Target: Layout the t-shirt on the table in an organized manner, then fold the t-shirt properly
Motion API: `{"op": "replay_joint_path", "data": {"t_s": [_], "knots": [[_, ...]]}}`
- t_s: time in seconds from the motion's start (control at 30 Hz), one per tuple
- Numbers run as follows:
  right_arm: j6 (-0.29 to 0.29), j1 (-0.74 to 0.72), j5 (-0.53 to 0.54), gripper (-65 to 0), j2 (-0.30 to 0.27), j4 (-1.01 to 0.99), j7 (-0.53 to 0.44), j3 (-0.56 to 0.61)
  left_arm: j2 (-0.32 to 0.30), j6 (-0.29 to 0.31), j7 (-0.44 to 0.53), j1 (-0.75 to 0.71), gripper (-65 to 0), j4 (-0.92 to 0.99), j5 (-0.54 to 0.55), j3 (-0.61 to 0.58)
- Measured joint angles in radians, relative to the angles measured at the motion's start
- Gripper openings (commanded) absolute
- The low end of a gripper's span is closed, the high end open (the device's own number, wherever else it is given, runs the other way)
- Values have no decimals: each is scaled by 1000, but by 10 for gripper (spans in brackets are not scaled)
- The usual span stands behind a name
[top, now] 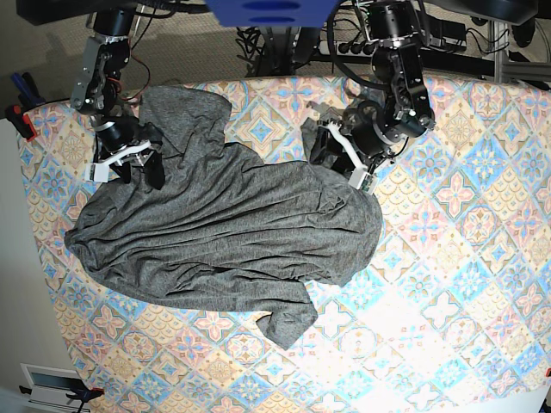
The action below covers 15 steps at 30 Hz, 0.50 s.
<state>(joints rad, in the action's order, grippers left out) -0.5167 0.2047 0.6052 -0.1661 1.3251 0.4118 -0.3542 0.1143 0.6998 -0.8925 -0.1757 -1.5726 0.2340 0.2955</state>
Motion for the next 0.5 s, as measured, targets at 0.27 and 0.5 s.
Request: {"op": "replay_joint_path", "data": {"t_s": [0.27,0.5], "knots": [[5,-5,-6,-394,-12,-1,24,0,-43,8,-24,-27,-610,-21,6,66],[14,-5,-7,-481,-14,-5,28,0,-182,9,-43,-61,-611,-81,-1,151]]}}
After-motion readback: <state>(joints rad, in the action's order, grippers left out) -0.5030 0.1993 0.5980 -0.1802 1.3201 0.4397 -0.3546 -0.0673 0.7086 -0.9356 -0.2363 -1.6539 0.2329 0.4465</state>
